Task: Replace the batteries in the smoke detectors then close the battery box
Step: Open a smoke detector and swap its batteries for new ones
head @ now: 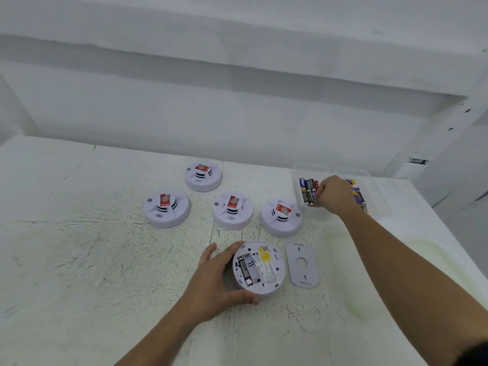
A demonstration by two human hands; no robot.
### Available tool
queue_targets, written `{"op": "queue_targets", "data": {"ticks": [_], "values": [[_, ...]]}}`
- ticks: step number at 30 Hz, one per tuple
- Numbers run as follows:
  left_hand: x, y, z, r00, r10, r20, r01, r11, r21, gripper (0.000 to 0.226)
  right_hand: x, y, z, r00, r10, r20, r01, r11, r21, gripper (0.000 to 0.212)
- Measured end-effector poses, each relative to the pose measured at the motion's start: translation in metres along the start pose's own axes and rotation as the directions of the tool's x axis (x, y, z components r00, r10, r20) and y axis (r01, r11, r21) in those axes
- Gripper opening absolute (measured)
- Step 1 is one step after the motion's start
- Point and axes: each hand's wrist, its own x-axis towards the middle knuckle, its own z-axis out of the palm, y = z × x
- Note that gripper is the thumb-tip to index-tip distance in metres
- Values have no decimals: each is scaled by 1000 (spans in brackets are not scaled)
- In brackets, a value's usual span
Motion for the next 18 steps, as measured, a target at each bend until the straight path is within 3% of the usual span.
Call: {"op": "queue_targets", "data": {"ticks": [10, 15, 18], "values": [[-1, 3, -1, 1000, -17, -14, 17, 1000, -5, 95, -3, -3, -13, 1000, 26, 2, -26, 999, 23, 16], [-2, 6, -1, 1000, -16, -18, 16, 1000, -12, 97, -37, -11, -45, 980, -10, -199, 58, 970, 237, 18], [-1, 7, -2, 999, -24, -32, 24, 1000, -1, 99, -67, -20, -53, 975, -60, -216, 136, 923, 361, 10]]}}
